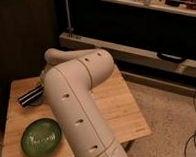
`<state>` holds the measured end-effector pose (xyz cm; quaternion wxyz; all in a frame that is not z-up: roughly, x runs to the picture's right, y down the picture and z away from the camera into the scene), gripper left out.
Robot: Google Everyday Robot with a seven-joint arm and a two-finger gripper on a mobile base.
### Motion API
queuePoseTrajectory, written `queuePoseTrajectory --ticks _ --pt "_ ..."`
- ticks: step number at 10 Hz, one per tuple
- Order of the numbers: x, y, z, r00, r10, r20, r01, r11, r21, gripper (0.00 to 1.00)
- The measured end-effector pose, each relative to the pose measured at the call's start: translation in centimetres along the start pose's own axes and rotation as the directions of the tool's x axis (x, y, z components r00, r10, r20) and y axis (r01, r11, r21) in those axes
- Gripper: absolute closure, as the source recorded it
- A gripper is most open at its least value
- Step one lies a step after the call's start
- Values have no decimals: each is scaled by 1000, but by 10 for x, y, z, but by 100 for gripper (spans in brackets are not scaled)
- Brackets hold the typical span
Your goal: Place the eraser on the white sponge
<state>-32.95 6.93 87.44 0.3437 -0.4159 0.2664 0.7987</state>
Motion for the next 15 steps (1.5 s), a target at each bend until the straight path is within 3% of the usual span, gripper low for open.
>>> queuePoseTrajectory --ticks 5,10,15 --pt "-4 3 7 1000 31 4 -31 1000 -1 91" --pt "-3 6 16 998 63 11 -63 998 30 90" --pt "-5 4 18 996 91 3 -91 995 31 45"
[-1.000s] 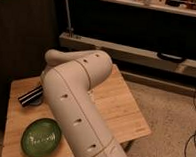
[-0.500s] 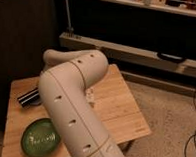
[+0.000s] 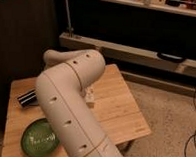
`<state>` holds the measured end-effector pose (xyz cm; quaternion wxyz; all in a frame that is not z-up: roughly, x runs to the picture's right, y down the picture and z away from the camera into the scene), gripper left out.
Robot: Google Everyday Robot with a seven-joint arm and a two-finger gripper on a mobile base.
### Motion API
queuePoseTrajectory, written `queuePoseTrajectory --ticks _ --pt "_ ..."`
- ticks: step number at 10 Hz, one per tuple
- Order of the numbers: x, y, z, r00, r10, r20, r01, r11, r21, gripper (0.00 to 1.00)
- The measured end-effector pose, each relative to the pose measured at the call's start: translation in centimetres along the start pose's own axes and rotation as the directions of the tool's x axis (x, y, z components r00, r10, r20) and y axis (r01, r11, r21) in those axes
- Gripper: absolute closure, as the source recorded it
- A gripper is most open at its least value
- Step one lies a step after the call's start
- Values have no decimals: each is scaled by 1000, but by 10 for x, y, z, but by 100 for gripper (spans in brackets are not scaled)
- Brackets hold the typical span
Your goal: Place the eraser on the white sponge
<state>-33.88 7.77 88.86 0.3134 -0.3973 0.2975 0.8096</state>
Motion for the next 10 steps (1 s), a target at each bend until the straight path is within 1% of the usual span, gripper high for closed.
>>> queuePoseTrajectory --ticks 1,2,5,8,10 --pt "0 1 0 1000 0 0 0 1000 -1 35" --pt "0 1 0 1000 -1 0 1 1000 0 31" --pt "2 2 0 1000 3 -7 -3 1000 9 31" --pt "2 2 3 1000 25 -17 -24 1000 14 31" --pt "2 0 1 999 29 -24 -29 1000 4 31"
